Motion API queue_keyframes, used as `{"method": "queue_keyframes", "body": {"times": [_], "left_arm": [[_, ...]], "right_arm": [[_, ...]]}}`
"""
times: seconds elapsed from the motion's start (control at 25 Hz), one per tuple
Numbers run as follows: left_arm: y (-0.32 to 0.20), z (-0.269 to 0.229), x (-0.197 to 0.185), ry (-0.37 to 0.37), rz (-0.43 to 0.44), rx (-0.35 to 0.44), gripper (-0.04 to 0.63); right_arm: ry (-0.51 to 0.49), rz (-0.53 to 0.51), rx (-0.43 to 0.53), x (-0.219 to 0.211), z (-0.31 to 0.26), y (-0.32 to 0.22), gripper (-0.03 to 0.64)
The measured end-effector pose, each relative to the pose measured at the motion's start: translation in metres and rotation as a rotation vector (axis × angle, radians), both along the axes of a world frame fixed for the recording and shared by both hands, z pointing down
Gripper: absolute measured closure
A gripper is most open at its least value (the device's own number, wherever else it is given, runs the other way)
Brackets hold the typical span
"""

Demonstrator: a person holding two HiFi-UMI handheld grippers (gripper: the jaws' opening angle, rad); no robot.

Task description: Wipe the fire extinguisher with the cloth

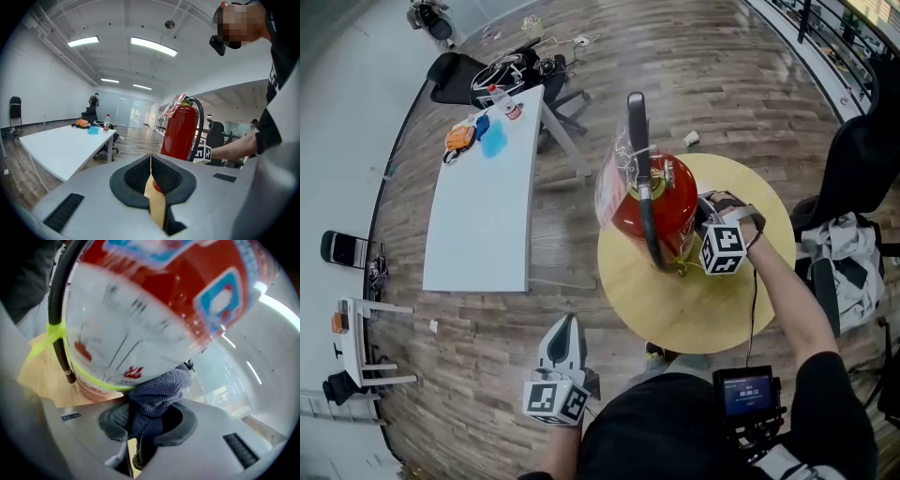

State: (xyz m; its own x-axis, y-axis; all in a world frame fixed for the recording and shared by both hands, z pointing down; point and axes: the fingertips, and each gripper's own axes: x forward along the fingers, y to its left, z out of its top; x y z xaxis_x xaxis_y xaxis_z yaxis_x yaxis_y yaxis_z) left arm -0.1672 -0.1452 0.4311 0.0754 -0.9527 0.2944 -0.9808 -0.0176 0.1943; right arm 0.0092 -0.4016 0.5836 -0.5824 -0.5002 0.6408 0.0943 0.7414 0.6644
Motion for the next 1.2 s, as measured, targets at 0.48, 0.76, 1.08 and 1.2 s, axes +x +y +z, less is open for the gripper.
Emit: {"method": "queue_keyframes", "body": {"times": [0.48,0.76,1.08,1.2], "left_arm": [[0.003,0.012,0.006,-0.003,-0.003,-0.045,0.572],[0.001,0.008,0.006,-0.003,0.018,-0.017,0.572],[-0.001,-0.005,0.016,0.01,0.047,0.023,0.571],[0.003,-0.007,0.015,0.01,0.04,0.029,0.572]], "right_arm": [[0.122,0.078,-0.243,0.031,0.12,0.039,0.517],[0.061,-0.035,-0.071,0.02,0.047,0.019,0.517],[-0.117,-0.244,0.34,-0.018,-0.171,-0.013,0.515],[-0.121,-0.32,0.473,-0.03,-0.225,-0.018,0.515]]}}
